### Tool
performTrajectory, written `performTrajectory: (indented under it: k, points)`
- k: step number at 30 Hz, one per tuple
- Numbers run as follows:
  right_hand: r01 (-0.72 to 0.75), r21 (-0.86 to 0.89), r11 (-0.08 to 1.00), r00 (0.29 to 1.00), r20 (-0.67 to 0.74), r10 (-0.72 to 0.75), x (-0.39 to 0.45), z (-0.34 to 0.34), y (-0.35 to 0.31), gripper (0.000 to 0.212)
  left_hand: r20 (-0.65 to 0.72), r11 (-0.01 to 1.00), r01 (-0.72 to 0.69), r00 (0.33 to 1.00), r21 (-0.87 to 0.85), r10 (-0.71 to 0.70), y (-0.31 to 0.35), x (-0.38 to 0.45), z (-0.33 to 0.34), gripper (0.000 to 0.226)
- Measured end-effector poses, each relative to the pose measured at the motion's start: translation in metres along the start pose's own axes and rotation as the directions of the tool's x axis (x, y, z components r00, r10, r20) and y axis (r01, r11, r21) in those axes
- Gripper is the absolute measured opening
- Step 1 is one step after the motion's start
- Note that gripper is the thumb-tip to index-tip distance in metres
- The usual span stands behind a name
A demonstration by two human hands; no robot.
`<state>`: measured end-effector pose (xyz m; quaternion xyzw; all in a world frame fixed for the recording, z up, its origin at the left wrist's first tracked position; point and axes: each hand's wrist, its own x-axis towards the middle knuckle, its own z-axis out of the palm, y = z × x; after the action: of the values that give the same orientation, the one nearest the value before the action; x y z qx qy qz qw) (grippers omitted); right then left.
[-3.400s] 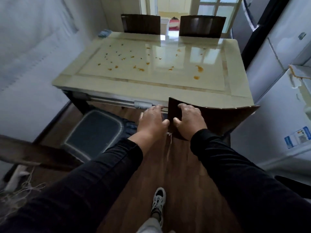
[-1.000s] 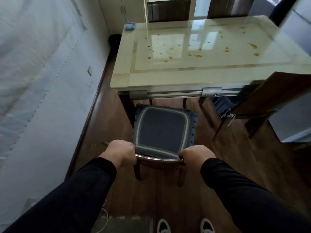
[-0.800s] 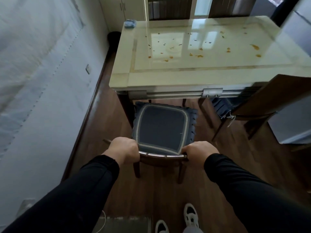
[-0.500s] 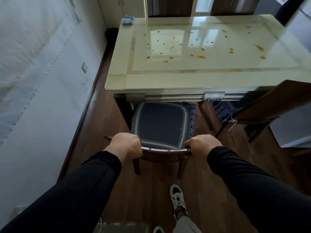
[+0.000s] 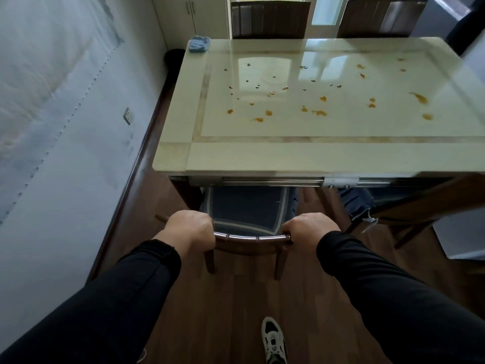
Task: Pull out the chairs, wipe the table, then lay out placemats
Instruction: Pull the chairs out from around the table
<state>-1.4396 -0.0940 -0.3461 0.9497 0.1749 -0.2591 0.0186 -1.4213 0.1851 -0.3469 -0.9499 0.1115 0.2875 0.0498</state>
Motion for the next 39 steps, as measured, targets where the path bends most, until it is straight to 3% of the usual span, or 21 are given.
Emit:
performTrajectory:
  k: [25,31,39]
  points:
    - [0.015,0.012,1.000,0.997,-0.076,-0.014,0.116,-0.067,0.045,0.026,-0.006,0.992,0.086,0.996,-0.092,-0.087,-0.036,0.107,-0.081,0.028]
    - [-0.034,0.053,0.998,0.999,-0.004,0.034,0.121,-0.076,0.042,0.023,0.014,0.999,-0.013,1.000,-0.036,0.014,-0.045,0.117,-0.086,0.025]
    - [-0.130,0.011,0.992,0.991,-0.021,0.130,0.113,-0.083,0.029,0.024,0.003,0.989,-0.145,0.989,-0.020,0.145,-0.053,0.120,-0.081,0.028]
